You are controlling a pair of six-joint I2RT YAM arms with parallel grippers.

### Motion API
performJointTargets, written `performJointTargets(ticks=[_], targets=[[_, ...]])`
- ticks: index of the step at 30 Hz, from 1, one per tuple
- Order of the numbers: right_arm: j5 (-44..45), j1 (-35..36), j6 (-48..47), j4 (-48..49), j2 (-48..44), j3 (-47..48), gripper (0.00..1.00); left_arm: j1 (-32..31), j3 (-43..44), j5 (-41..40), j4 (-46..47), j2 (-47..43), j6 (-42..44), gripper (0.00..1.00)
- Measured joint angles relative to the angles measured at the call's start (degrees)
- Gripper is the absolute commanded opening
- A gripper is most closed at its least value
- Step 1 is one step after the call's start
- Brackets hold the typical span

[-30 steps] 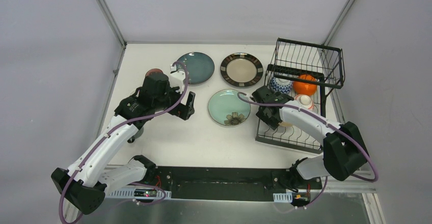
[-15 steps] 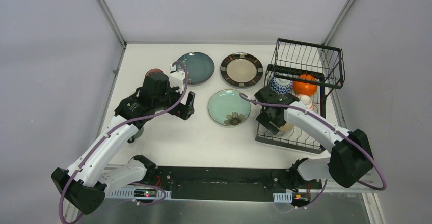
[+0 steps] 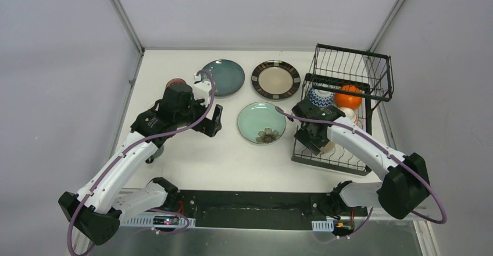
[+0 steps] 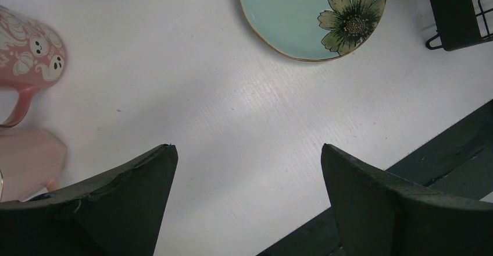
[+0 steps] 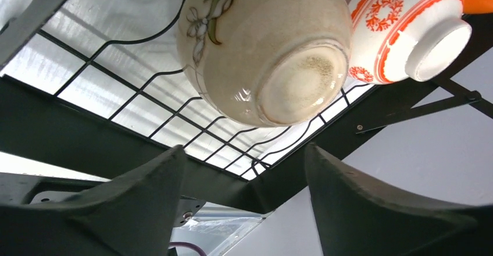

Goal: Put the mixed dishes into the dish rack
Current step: Turn the bowl upside down on the dish rack.

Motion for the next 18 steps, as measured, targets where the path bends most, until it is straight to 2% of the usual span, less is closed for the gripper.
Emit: performJointTargets(ticks=[2,8,10,18], targets=[[-0.3,0.1,0.2,-0.2,0.0,0.0,0.64,0.0,0.0,0.0,0.0,0.0,0.0,0.99],[-1.2,0.1,-0.3,0.0,0.0,0.0,0.23,0.0,0.0,0.0,0.0,0.0,0.0,0.99],[-1.6,0.0,-0.6,0.2,0.3,0.0,0.14,0.0,0.0,0.0,0.0,0.0,0.0,0.99],[-3.5,-1.8,-3.5,4.2,4.5,-0.5,0.11,0.0,0.0,0.0,0.0,0.0,0.0,0.99]])
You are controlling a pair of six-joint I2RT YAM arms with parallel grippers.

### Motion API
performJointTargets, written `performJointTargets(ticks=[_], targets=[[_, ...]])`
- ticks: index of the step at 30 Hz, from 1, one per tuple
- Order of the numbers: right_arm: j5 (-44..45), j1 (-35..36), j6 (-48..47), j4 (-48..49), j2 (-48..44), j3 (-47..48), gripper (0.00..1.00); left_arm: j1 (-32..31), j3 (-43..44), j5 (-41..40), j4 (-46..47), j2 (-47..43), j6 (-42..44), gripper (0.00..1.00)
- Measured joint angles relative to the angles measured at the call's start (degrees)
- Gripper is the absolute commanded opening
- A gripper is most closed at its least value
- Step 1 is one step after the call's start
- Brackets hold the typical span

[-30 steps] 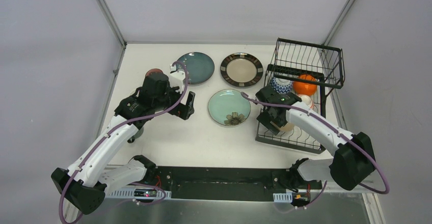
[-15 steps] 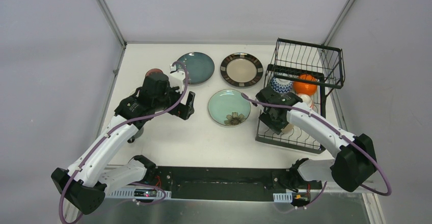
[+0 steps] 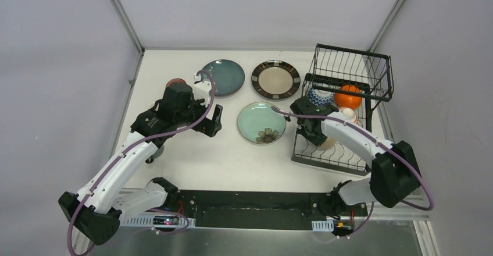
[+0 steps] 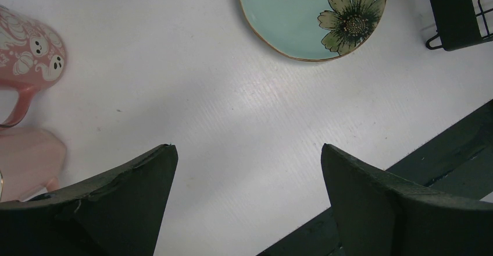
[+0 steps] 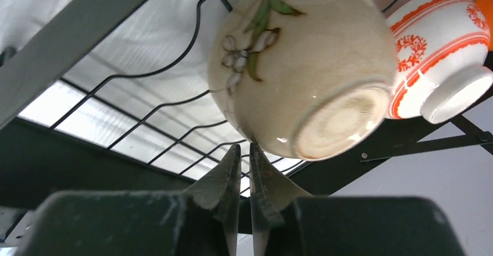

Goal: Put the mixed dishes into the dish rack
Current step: Turn the bowl upside down on the dish rack.

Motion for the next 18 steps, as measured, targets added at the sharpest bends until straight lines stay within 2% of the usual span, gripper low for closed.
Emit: performJointTargets(ticks=[3,7,18], targets=[[0.8,-1.4,-1.5,1.6,3.2,0.0,0.10,0.0,0.0,0.0,0.0,0.0,0.0,0.99],[2.0,-2.8,-3.4,4.8,7.0,0.0,0.02,0.0,0.0,0.0,0.0,0.0,0.0,0.99],[4.9,-6.1,-10.0,16.2,9.8,0.0,0.03,0.0,0.0,1.2,0.2,0.5,0.0,0.99]])
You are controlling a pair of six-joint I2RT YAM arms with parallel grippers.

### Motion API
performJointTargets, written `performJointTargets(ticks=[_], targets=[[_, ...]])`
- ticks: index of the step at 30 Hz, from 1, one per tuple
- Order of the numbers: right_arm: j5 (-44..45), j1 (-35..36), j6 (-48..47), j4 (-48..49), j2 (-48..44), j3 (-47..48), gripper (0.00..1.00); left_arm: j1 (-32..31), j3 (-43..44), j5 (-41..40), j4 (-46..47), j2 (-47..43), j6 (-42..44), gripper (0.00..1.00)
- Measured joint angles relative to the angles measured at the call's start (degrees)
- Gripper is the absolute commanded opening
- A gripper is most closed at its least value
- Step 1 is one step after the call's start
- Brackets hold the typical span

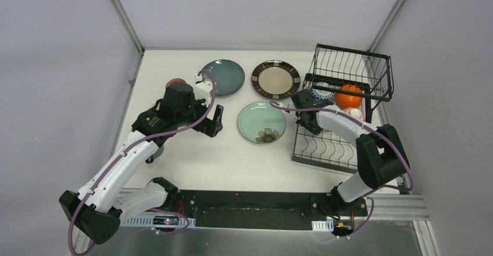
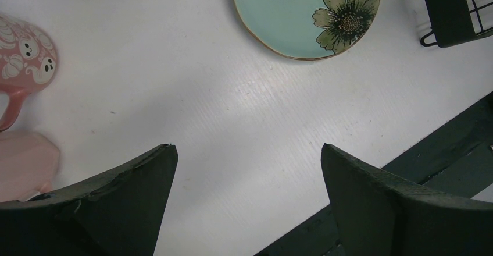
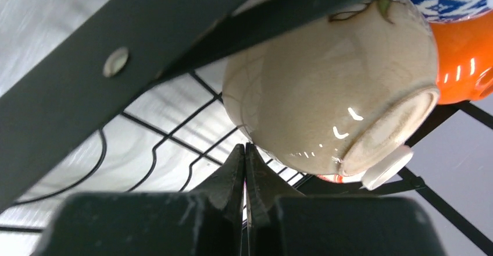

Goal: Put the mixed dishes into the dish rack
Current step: Turn the bowl upside down on the dish rack, then move the dish rack to the corner of the board.

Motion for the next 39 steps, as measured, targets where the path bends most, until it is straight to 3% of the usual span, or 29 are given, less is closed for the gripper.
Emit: performJointTargets(ticks=[7,12,20,27,39], targets=[[0.7,-0.7,-1.6,4.6,2.9,-0.1,0.03,0.0,0.0,0.0,0.1,0.1,0.0,0.99],[0.5,-0.7,-1.5,4.4,2.8,-0.1,0.09,0.0,0.0,0.0,0.1,0.1,0.0,0.99],[-3.7,0.5,2.8,-3.5,-4.7,2.2,0.16,0.0,0.0,0.0,0.1,0.1,0.0,0.99],[-10.8,8.2,7.7,-8.4,-10.2,6.1,0.16,0.0,0.0,0.0,0.1,0.1,0.0,0.99],[-20.7,13.0,9.5,-3.4,-5.1,7.0,0.11,0.0,-0.9,-2.1,0.1,-1.3,0.0,0.99]])
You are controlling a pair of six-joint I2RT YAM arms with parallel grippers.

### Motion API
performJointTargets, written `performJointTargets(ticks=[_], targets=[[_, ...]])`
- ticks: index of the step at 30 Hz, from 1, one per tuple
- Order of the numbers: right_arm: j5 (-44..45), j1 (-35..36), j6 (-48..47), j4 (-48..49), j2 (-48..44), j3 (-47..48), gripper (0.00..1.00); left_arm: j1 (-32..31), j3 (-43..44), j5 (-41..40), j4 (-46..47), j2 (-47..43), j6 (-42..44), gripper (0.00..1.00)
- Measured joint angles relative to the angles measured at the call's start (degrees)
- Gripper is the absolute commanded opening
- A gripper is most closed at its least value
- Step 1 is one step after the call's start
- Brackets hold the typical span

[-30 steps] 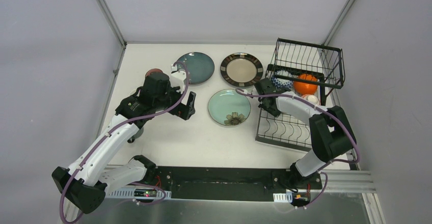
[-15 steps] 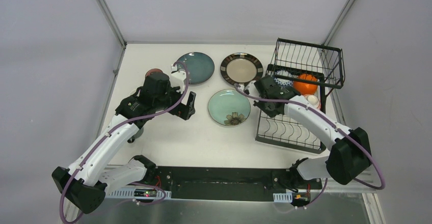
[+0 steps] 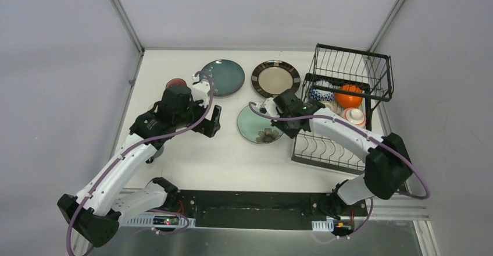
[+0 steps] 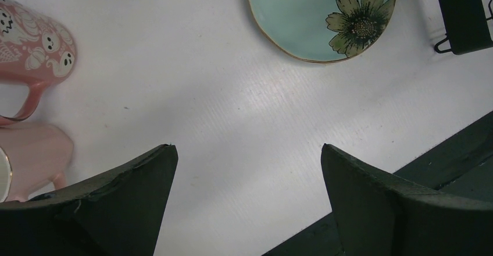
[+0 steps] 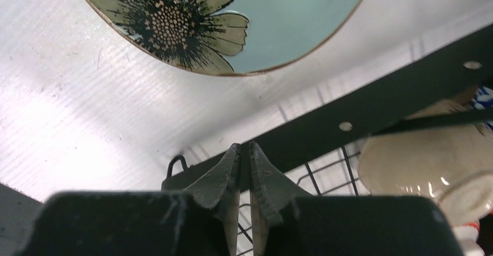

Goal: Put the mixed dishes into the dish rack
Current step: Move the dish rack to the corner of the board.

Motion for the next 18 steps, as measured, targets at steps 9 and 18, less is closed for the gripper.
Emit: performJointTargets(ticks=[9,18], targets=[[3.0,0.3,-1.3,0.5,9.4,0.6,0.08,0.0,0.0,-3.3,0.0,-1.5,0.0,0.99],[7.7,0.6,-1.0,-1.3,10.5,-0.8,0.07,0.0,0.0,-5.3,0.0,-1.7,0.0,0.99]])
